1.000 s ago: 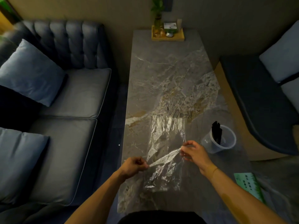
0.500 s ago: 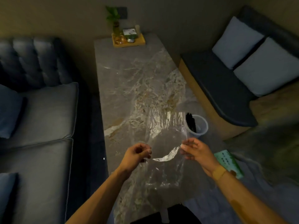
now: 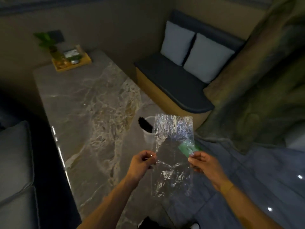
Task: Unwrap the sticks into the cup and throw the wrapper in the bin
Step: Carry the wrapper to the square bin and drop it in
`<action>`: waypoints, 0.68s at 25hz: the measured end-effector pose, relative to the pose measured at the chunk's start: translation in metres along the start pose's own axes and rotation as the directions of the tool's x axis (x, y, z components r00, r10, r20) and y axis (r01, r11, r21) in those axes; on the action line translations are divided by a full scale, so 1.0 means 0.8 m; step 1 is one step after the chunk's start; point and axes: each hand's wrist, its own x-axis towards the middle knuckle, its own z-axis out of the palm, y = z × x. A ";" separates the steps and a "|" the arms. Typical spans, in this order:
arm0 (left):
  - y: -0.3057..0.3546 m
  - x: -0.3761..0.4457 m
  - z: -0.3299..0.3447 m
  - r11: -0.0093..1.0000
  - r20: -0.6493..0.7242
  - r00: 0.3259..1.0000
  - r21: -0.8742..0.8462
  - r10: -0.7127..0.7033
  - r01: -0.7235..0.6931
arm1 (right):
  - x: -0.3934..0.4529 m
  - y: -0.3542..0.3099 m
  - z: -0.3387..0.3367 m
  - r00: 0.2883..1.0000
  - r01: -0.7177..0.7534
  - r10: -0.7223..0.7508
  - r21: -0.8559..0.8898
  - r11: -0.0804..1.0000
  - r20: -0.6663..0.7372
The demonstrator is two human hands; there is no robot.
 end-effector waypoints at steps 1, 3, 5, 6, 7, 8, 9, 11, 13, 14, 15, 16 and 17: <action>0.004 0.002 0.021 1.000 0.021 1.000 0.024 0.003 -0.004 | -0.006 0.003 -0.020 0.999 0.002 -0.001 0.018 1.000 -0.036; 0.014 0.003 0.071 0.997 0.073 0.997 0.074 0.009 -0.014 | -0.022 0.012 -0.069 0.994 0.009 -0.003 0.057 0.998 -0.106; 0.022 0.002 0.119 0.994 0.138 0.990 0.102 0.022 -0.036 | -0.036 0.022 -0.117 0.987 0.011 0.003 0.086 0.996 -0.159; 0.027 0.001 0.142 0.993 0.169 0.985 0.105 0.027 -0.045 | -0.042 0.026 -0.141 0.983 0.011 0.007 0.097 0.995 -0.182; 0.031 0.000 0.170 0.992 0.198 0.980 0.112 0.027 -0.050 | -0.050 0.032 -0.168 0.977 0.015 0.008 0.107 0.994 -0.211; 0.034 0.001 0.196 0.990 0.218 0.976 0.126 0.027 -0.056 | -0.057 0.037 -0.193 0.971 0.017 0.010 0.113 0.993 -0.241; 0.037 0.002 0.221 0.987 0.236 0.971 0.148 0.030 -0.067 | -0.063 0.043 -0.216 0.963 0.016 0.017 0.120 0.993 -0.269; 0.039 0.005 0.274 0.978 0.273 0.961 0.190 0.036 -0.091 | -0.076 0.057 -0.262 0.948 0.009 0.037 0.141 0.990 -0.316; 0.040 0.007 0.331 0.966 0.311 0.949 0.228 0.045 -0.121 | -0.091 0.073 -0.309 0.929 0.007 0.055 0.168 0.986 -0.365; 0.040 0.008 0.356 0.960 0.334 0.941 0.244 0.048 -0.136 | -0.098 0.081 -0.330 0.916 0.006 0.066 0.180 0.984 -0.396; 0.039 0.008 0.383 0.955 0.365 0.930 0.258 0.043 -0.145 | -0.106 0.088 -0.352 0.900 0.007 0.077 0.191 0.982 -0.428; 0.038 0.008 0.407 0.951 0.393 0.919 0.269 0.036 -0.152 | -0.114 0.095 -0.371 0.887 0.006 0.088 0.202 0.979 -0.454; 0.038 0.009 0.434 0.947 0.423 0.906 0.280 0.025 -0.157 | -0.122 0.102 -0.391 0.872 0.007 0.099 0.214 0.977 -0.480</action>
